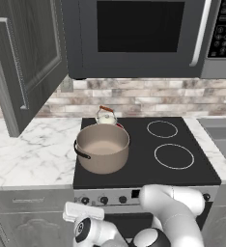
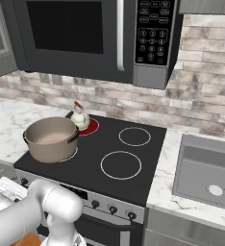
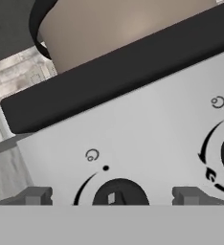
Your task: Pick the kettle from the cabinet and place it on a stove burner. Then pick the pot from the counter and place it on another stove burner. Finally, turn both burners on.
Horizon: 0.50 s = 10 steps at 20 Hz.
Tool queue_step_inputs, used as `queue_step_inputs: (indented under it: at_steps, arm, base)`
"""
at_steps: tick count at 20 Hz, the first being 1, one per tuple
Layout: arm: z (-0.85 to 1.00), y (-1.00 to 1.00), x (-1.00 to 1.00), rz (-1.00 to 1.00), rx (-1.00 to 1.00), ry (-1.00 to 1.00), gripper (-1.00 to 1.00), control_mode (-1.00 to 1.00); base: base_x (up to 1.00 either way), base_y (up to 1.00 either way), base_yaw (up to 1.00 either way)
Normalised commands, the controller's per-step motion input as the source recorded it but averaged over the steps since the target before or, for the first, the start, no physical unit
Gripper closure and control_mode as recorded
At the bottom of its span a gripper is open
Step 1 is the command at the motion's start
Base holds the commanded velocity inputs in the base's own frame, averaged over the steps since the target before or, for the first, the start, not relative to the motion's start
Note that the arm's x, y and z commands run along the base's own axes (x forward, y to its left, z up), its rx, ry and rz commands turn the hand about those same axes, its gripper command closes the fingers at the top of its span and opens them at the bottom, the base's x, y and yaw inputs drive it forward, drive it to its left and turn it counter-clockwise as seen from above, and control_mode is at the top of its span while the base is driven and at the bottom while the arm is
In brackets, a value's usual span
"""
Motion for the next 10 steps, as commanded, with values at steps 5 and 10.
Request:
queue_step_inputs:
  at_steps: [5, 10]
  arm:
    - [0.0, 0.0, 0.08, 0.0, 0.0, 0.0, -1.0, -1.0]
    - [0.0, 0.0, 0.13, 0.0, 0.0, 0.01, 1.0, -1.0]
  base:
    - [0.0, 0.0, 0.0]
    - [0.0, 0.0, 0.0]
